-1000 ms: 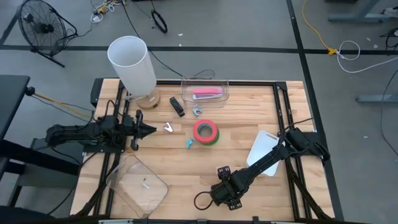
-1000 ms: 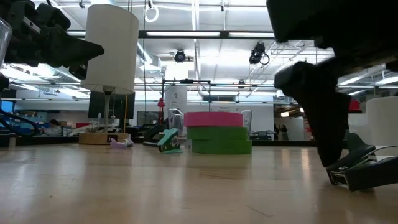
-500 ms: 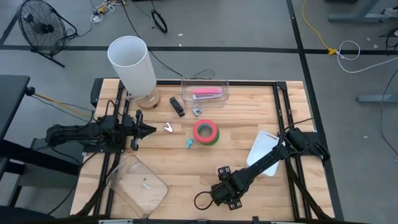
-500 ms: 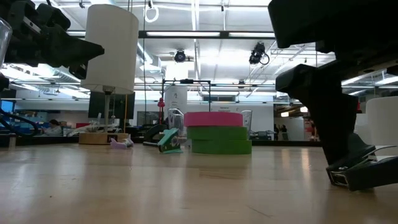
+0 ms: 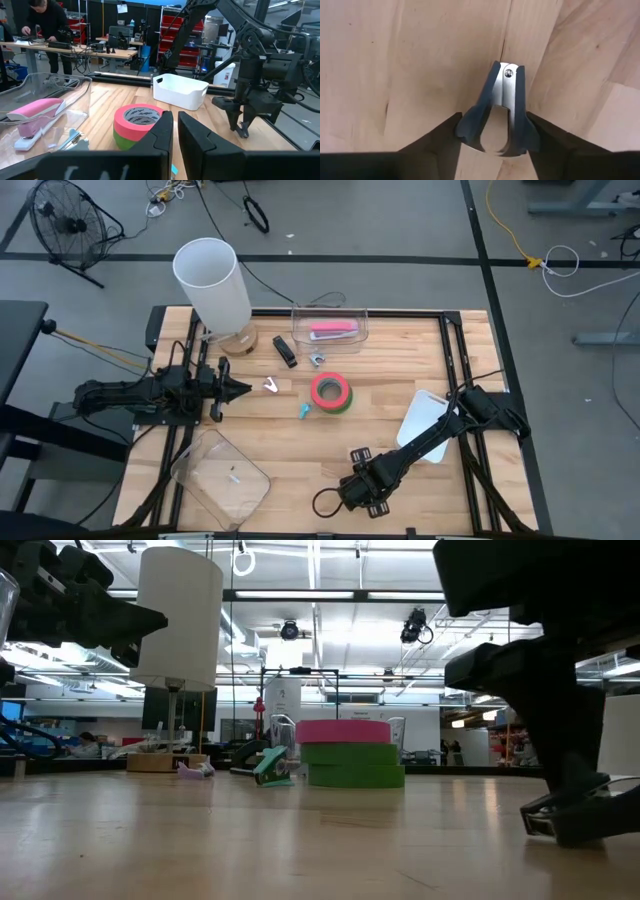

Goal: Pick and place Stapler, Stapler remover, tape
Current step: Put the gray staple remover into the white bin

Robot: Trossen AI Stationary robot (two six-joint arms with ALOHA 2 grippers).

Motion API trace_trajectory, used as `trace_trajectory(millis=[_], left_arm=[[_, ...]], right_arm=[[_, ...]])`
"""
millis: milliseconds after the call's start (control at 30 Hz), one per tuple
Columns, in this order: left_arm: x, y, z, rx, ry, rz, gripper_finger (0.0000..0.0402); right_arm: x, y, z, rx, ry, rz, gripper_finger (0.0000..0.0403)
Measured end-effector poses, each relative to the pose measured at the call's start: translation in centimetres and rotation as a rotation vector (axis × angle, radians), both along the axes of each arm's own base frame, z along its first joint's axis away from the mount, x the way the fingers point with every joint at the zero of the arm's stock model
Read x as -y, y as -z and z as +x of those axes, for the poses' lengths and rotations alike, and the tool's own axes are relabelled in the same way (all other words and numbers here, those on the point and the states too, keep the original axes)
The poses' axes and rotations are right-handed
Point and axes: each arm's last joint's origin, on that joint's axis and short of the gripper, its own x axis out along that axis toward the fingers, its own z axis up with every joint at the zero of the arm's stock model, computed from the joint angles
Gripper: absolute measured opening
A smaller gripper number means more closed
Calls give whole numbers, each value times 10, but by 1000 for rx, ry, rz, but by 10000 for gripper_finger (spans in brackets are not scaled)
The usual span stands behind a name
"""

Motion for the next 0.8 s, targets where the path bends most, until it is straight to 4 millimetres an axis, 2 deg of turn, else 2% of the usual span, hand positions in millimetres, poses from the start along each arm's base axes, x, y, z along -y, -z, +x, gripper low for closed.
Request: trace_trajectory(millis=[467,800], left_arm=[[0,0,0,0,0,0,30],[0,0,0,0,0,0,30]], right_arm=[[0,0,0,1,-9,-1,106],[0,0,0,2,-23,-3,115]])
